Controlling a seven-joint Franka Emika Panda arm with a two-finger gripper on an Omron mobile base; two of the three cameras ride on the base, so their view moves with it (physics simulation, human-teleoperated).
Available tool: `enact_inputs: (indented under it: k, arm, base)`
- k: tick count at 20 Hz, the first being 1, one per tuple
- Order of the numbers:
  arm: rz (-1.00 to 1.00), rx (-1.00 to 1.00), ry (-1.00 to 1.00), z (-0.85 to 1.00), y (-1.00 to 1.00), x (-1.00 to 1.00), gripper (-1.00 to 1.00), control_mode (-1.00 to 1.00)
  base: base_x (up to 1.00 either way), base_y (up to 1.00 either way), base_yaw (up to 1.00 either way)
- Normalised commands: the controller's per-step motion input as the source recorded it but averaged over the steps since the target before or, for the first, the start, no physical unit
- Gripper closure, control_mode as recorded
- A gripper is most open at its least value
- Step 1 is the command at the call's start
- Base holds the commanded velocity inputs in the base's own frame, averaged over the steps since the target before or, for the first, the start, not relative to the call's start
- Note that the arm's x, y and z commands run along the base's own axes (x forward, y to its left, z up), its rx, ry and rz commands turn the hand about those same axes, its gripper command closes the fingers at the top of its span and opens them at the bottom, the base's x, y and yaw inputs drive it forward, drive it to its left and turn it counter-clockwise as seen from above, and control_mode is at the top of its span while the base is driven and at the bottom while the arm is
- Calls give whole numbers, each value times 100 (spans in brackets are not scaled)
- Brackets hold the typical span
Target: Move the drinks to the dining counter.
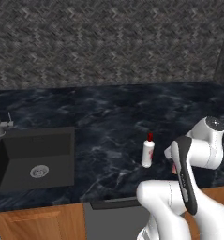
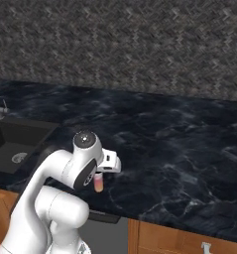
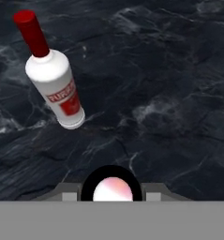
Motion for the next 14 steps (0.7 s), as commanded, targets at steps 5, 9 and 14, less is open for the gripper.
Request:
enact_inputs:
  k: [5,9,14]
  arm:
    - [0,0,0,-21,0,0,100,-100]
    - [0,0,0,-21,0,0,100,-100]
    - [0,0,0,-18,0,0,100,-100]
  base:
    - [0,0,0]
    - [0,0,0]
    - [0,0,0]
